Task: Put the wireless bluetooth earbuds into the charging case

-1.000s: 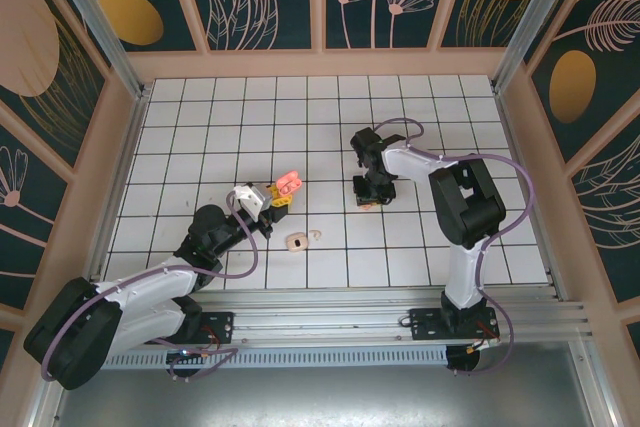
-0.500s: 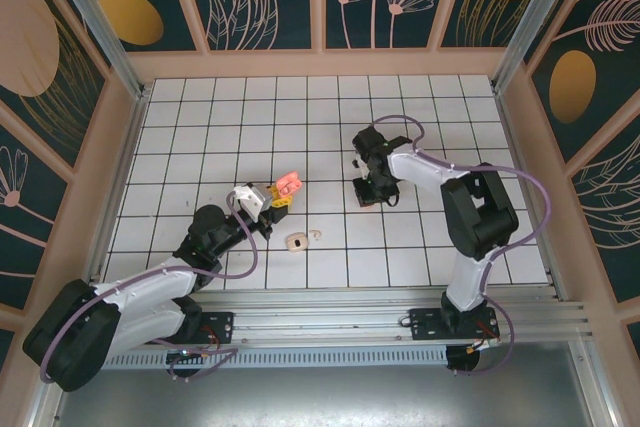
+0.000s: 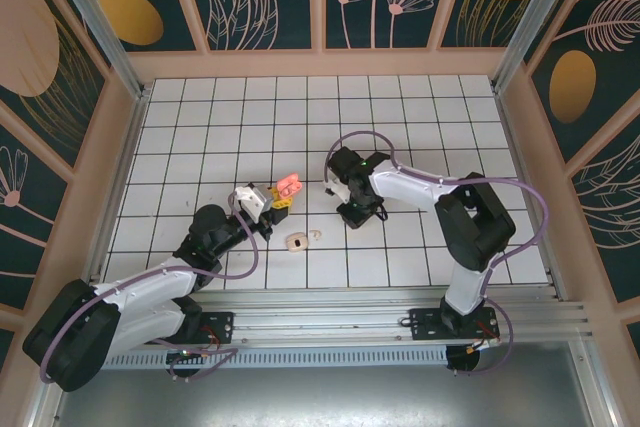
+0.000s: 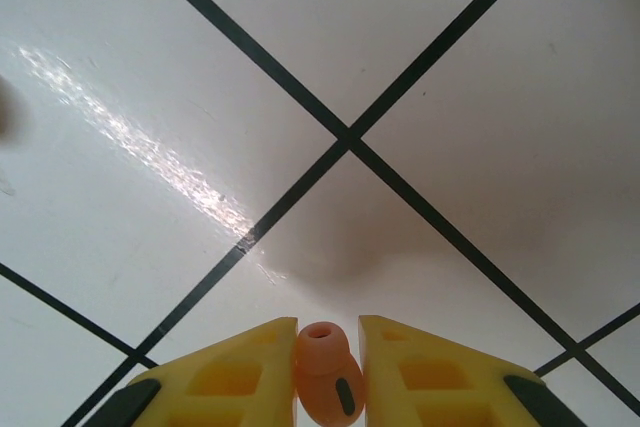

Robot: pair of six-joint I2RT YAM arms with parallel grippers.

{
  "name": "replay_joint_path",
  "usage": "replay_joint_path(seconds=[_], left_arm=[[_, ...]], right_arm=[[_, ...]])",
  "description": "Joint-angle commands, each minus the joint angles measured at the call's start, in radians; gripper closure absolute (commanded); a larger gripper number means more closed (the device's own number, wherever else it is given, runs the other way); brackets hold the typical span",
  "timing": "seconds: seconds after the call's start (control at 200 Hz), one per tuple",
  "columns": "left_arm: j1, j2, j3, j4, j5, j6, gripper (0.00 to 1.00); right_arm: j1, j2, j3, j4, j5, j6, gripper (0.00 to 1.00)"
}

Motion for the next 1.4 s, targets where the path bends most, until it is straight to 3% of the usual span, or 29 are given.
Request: replay_joint_path(seconds=[0.0, 0.285, 0.571, 0.781, 0.911, 1.031, 1.146, 1.391], left_arm=[[-0.002, -0.01, 0.022, 0.008, 0.007, 0.02, 0.98], [-0.002, -0.012, 0.021, 0.005, 0.007, 0.021, 0.98], [-0.002, -0.015, 0.016, 0.008, 0.004, 0.017, 0.98], [-0.003, -0.02, 0.014, 0.006, -0.001, 0.022, 0.98], [-0.003, -0.018, 0.015, 0.004, -0.003, 0.023, 0.98], [-0.003, -0.017, 0.014, 0.007, 0.004, 0.022, 0.98], [-0.002, -0.013, 0.013, 0.017, 0.011, 0.015, 0.98], [-0.002, -0.021, 0.01, 0.017, 0.011, 0.015, 0.98]], right_arm=[[0.019, 0.038, -0.008, -0.04, 0.033, -0.048, 0.79], [0.03, 0.089, -0.005, -0.043, 0.03, -0.061, 0.76], [0.012, 0.051, 0.043, -0.041, 0.042, 0.039, 0.61], [-0.026, -0.053, 0.08, -0.088, 0.042, 0.392, 0.61], [-0.054, -0.145, 0.022, -0.064, -0.027, 0.707, 0.61], [-0.05, -0.191, -0.044, -0.044, -0.048, 0.878, 0.62], [-0.034, -0.191, -0.066, -0.018, -0.038, 0.949, 0.61], [-0.033, -0.082, -0.071, -0.012, -0.036, 0.942, 0.6]])
